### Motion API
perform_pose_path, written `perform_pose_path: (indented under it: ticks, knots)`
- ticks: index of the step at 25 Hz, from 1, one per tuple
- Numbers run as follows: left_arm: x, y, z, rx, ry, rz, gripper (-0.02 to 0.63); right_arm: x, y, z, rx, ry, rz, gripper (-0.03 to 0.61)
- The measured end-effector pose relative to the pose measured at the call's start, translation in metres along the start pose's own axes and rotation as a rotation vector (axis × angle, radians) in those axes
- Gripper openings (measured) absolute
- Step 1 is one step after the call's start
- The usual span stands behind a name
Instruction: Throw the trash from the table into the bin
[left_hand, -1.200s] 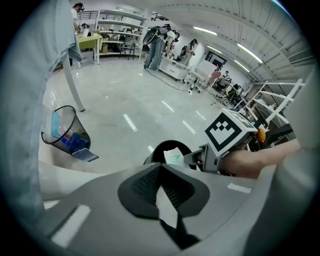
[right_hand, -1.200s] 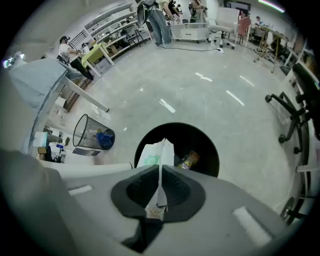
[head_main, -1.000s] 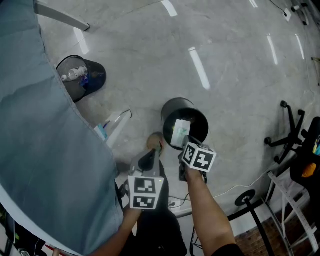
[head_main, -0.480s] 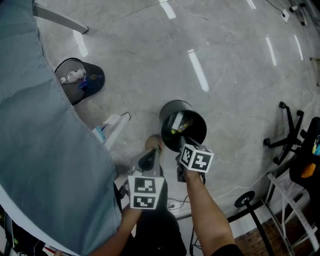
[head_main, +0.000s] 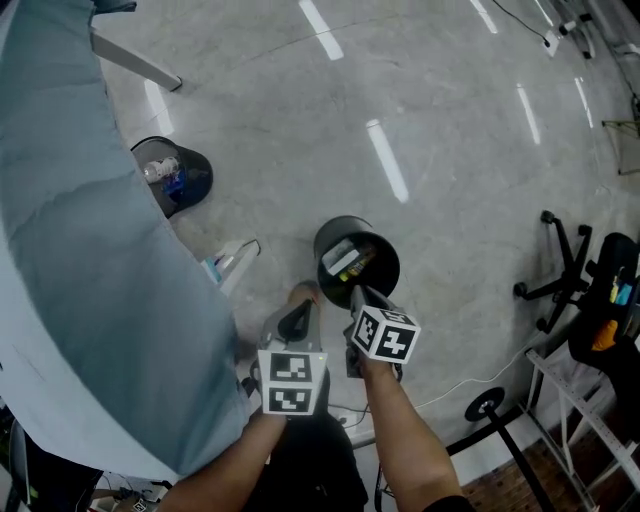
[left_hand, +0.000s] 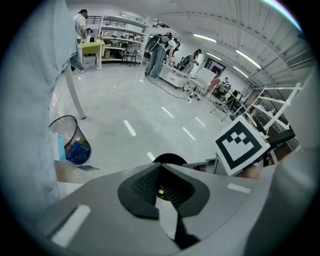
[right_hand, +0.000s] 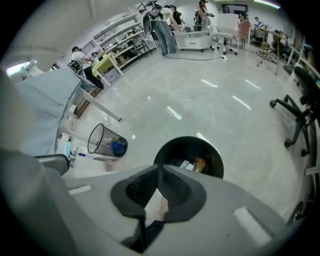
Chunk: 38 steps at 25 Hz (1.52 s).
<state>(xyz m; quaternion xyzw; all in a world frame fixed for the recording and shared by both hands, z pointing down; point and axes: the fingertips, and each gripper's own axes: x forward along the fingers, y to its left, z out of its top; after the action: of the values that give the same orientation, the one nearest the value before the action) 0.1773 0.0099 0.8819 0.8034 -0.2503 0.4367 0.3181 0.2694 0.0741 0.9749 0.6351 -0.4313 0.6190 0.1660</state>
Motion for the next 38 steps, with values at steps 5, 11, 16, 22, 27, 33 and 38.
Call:
perform_pose_path:
  ticks: [5,11,16,22,27,33,38]
  knots:
    - [-0.019,-0.005,0.02,0.002,-0.028,-0.01,0.008,-0.034,0.017,0.012,-0.012,-0.044,-0.003,0.021]
    - [-0.049,-0.023,0.037,0.03,-0.049,-0.043,0.008,-0.085,0.025,0.018,-0.014,-0.099,-0.026,0.012]
    - [-0.081,-0.021,0.055,0.034,-0.069,-0.039,0.008,-0.132,0.04,0.027,0.045,-0.163,-0.028,0.005]
    - [-0.131,-0.037,0.08,0.05,-0.12,-0.083,0.008,-0.181,0.069,0.029,0.08,-0.228,-0.014,0.002]
    - [-0.179,-0.05,0.105,0.083,-0.17,-0.122,0.008,-0.225,0.106,0.036,0.052,-0.273,0.005,0.002]
    - [-0.233,-0.055,0.124,0.129,-0.219,-0.13,0.008,-0.287,0.14,0.049,-0.005,-0.341,0.005,0.002]
    - [-0.266,-0.064,0.129,0.14,-0.256,-0.15,0.008,-0.321,0.163,0.042,-0.064,-0.362,0.008,0.002]
